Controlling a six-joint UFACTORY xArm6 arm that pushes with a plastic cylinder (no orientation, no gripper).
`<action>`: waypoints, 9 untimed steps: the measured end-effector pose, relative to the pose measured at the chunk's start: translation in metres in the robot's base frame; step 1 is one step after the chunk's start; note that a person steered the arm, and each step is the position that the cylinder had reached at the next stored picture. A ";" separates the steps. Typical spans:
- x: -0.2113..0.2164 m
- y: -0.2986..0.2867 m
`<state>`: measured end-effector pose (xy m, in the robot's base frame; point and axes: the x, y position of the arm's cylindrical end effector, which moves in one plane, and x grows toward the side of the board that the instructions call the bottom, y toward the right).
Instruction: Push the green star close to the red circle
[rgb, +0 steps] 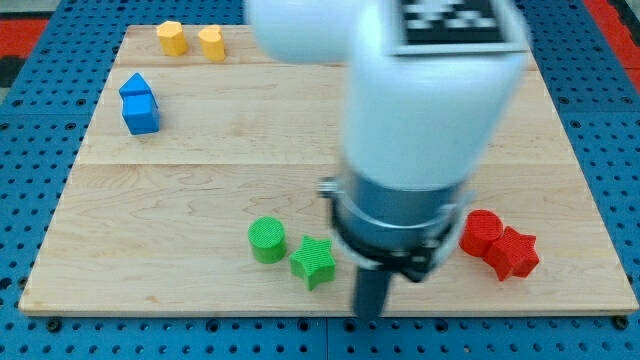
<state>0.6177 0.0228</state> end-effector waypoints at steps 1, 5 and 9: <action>-0.008 -0.060; -0.063 0.014; -0.073 0.112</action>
<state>0.5449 0.1345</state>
